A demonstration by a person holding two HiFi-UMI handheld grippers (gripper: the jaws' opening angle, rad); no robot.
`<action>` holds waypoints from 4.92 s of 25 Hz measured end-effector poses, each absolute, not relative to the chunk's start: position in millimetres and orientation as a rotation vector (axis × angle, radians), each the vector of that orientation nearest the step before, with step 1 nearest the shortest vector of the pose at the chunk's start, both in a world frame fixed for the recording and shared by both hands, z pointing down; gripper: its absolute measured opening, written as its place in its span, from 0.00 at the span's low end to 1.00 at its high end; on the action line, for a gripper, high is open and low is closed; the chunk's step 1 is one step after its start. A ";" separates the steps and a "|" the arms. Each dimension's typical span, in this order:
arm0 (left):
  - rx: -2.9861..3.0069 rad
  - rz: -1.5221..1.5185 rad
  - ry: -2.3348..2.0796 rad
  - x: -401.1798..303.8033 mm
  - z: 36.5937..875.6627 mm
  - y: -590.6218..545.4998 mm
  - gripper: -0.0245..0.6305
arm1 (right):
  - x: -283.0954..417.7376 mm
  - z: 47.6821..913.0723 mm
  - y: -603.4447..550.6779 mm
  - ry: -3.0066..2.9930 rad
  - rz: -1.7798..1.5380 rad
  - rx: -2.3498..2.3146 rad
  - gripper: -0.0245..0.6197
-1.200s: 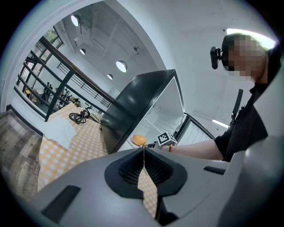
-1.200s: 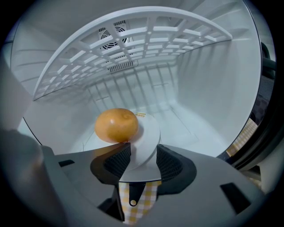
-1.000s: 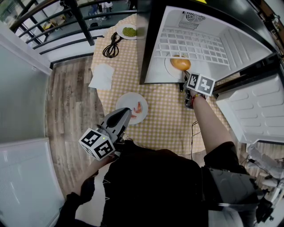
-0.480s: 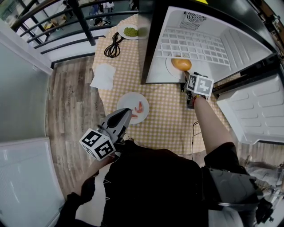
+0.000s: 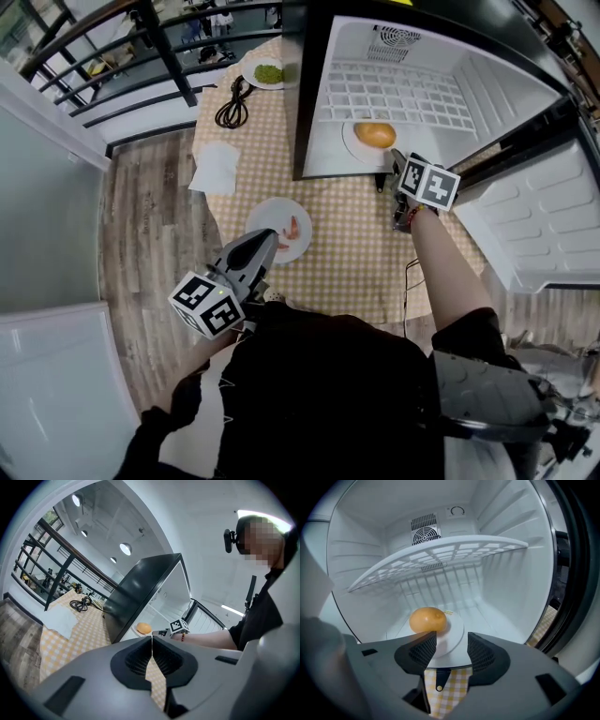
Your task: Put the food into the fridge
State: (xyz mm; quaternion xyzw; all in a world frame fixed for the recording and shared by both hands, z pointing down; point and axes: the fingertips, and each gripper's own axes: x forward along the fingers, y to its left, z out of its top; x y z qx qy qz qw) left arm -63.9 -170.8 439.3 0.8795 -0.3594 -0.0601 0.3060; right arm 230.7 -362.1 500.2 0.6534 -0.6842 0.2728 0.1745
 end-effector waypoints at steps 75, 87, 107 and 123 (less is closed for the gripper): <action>2.613 0.004 -0.441 81.5 404.6 -161.1 0.06 | 205.0 462.9 -149.0 -2.264 1.189 1.923 0.06; 2.610 0.005 -0.440 80.4 405.3 -162.4 0.06 | 202.9 466.5 -149.3 -2.252 1.205 1.910 0.06; 2.590 0.001 -0.460 81.4 409.6 -165.0 0.06 | 200.5 474.9 -152.0 -2.243 1.249 1.868 0.06; 2.595 0.010 -0.462 86.0 409.6 -166.9 0.06 | 206.5 466.5 -156.8 -2.316 1.278 1.899 0.06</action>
